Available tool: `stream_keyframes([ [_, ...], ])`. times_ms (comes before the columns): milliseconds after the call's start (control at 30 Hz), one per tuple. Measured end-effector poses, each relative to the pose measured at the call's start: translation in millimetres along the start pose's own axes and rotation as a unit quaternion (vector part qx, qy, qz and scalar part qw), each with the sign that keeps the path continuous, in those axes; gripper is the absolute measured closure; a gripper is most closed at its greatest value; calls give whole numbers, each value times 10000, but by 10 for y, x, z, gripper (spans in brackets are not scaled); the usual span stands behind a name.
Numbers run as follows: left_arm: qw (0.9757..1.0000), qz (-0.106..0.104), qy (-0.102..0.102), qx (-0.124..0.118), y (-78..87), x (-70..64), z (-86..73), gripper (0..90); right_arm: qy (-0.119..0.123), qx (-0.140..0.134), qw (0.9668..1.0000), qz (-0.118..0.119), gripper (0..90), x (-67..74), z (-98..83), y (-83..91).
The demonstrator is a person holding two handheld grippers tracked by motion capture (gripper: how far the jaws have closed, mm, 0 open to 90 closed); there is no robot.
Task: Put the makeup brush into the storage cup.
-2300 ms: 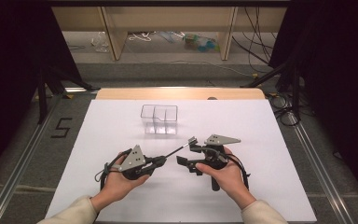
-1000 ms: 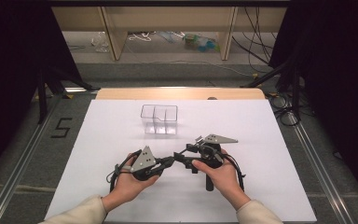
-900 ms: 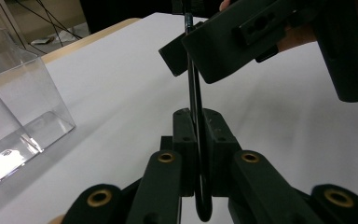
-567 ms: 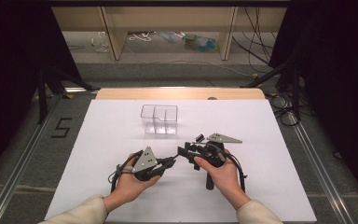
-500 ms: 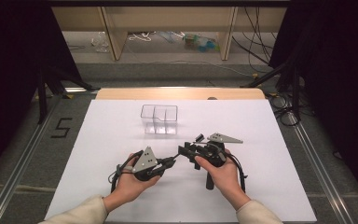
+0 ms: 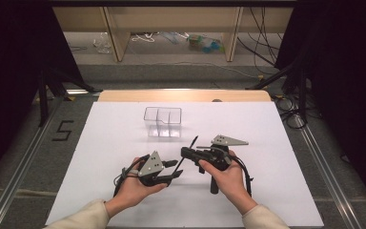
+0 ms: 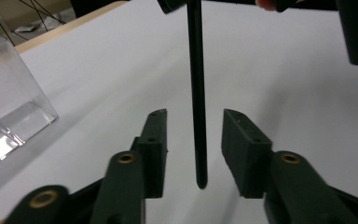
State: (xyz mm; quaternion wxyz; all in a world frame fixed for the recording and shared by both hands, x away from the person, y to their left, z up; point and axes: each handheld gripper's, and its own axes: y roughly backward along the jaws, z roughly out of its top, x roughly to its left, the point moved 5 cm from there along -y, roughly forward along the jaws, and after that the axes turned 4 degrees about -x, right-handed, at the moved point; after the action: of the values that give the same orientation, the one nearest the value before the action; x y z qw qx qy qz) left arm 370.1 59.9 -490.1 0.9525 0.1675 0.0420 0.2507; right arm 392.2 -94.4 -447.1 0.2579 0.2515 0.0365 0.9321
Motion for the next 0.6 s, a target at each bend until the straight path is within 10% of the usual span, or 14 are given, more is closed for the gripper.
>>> stream_keyframes([
  [200, 9989, -100, 220, -392, 70, 28, 114, 409, 888, 76, 9953, -378, 855, -4, 69, 45],
  [600, 9971, -259, 336, -629, 112, 55, 148, 349, 1558, 274, 9850, -686, 854, 28, 90, 67],
])
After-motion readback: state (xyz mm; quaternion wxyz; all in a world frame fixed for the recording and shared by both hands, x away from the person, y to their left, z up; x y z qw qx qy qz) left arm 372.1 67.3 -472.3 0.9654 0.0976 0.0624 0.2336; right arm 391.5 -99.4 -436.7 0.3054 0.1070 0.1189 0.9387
